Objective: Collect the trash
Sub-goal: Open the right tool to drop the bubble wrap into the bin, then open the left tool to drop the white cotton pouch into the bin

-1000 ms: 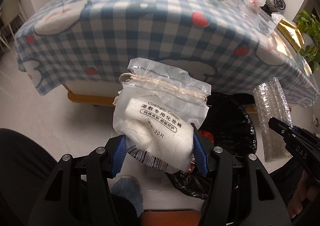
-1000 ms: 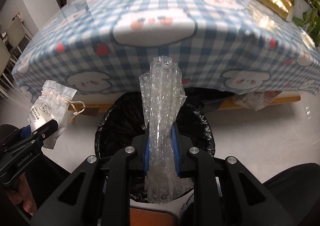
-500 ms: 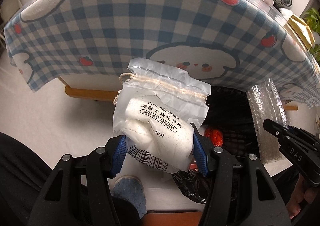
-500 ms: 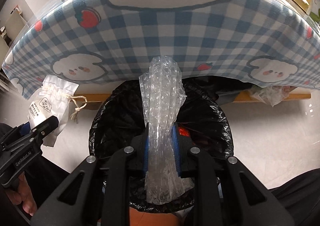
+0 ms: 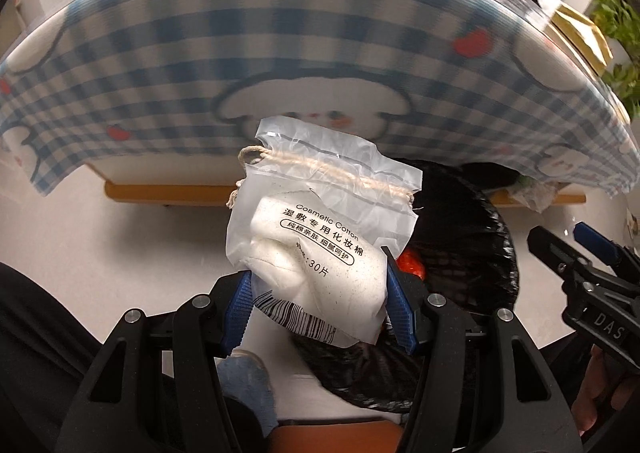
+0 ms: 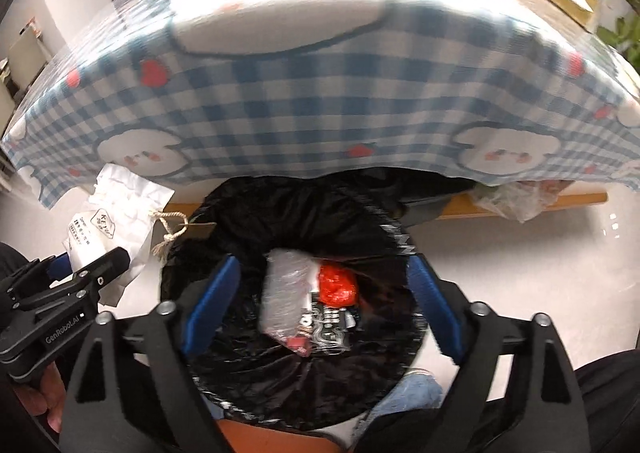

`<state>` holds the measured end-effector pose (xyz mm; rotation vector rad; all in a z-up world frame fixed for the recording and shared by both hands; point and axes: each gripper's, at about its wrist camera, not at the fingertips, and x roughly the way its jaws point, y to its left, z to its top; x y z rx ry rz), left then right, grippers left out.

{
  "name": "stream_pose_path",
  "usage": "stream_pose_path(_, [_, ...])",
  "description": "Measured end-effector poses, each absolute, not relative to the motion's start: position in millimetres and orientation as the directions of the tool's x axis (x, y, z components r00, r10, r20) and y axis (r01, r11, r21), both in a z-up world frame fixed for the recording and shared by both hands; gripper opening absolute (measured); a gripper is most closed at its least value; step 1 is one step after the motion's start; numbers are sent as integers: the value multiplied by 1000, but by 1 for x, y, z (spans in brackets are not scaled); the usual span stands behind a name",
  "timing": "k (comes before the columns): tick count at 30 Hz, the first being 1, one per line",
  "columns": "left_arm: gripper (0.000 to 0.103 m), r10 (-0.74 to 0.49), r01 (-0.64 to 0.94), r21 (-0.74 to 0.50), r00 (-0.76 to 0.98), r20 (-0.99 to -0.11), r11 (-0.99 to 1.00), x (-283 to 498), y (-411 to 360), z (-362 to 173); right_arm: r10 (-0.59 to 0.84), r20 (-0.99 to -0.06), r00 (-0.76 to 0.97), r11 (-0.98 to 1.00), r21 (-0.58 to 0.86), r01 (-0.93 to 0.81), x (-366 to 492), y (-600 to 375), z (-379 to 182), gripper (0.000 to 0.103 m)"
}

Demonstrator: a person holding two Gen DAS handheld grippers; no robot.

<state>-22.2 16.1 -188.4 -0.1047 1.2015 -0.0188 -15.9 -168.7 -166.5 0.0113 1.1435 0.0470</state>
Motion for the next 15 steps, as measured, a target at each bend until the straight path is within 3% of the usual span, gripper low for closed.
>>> stream_pose_path(3, [57, -87, -13, -98, 356, -930, 995, -20, -2, -189, 22, -896, 444, 999, 33, 18, -23, -193, -162, 95])
stream_pose_path(15, [57, -137, 81, -116, 344, -929, 990, -12, -69, -202, -56, -882, 467, 993, 0, 119, -33, -267, -155, 95])
